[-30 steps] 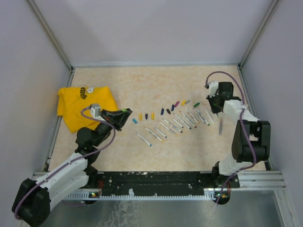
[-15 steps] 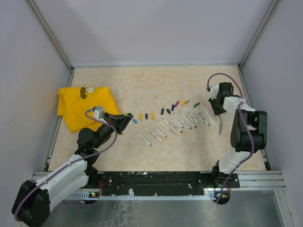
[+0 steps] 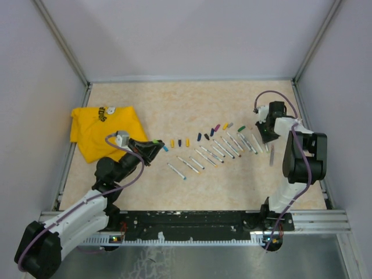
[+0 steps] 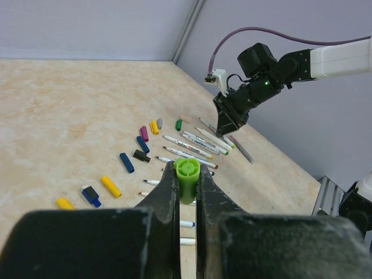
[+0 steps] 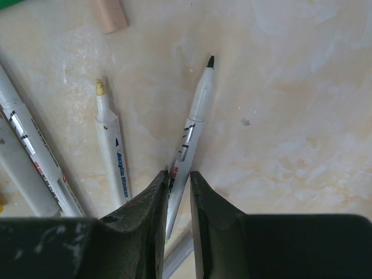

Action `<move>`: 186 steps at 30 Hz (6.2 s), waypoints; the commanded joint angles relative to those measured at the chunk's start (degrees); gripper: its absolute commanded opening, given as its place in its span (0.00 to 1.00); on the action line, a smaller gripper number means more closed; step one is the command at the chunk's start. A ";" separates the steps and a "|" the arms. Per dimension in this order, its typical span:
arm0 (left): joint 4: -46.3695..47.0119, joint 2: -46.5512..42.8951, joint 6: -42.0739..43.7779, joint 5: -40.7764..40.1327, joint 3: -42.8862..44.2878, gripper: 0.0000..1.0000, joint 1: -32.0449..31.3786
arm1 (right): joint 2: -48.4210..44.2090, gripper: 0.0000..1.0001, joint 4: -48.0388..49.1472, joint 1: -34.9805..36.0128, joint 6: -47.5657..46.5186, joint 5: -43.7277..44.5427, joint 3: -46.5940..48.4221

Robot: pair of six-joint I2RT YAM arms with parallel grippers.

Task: Open the pen caps
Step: Place the pen at the center of the board, then place the pen cap at the center of the board.

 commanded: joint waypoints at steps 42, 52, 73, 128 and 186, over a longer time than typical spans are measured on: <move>19.69 26.26 -15.91 20.39 6.41 0.00 0.06 | -12.91 0.29 1.83 -0.95 1.46 -5.32 0.35; 23.28 35.04 -17.77 20.97 10.20 0.00 -4.06 | -16.25 0.30 2.11 -1.00 1.64 -8.82 -0.25; 23.35 40.17 -16.11 21.97 11.80 0.00 -6.39 | -23.07 0.27 0.48 -30.53 -11.69 0.08 -9.54; 8.75 52.08 -20.39 34.66 27.21 0.00 -8.70 | -44.68 0.69 1.84 25.30 -45.80 -48.22 -15.69; 7.31 55.02 -22.23 32.68 31.22 0.30 -12.47 | -43.35 0.18 15.75 41.53 -35.44 -32.09 -22.67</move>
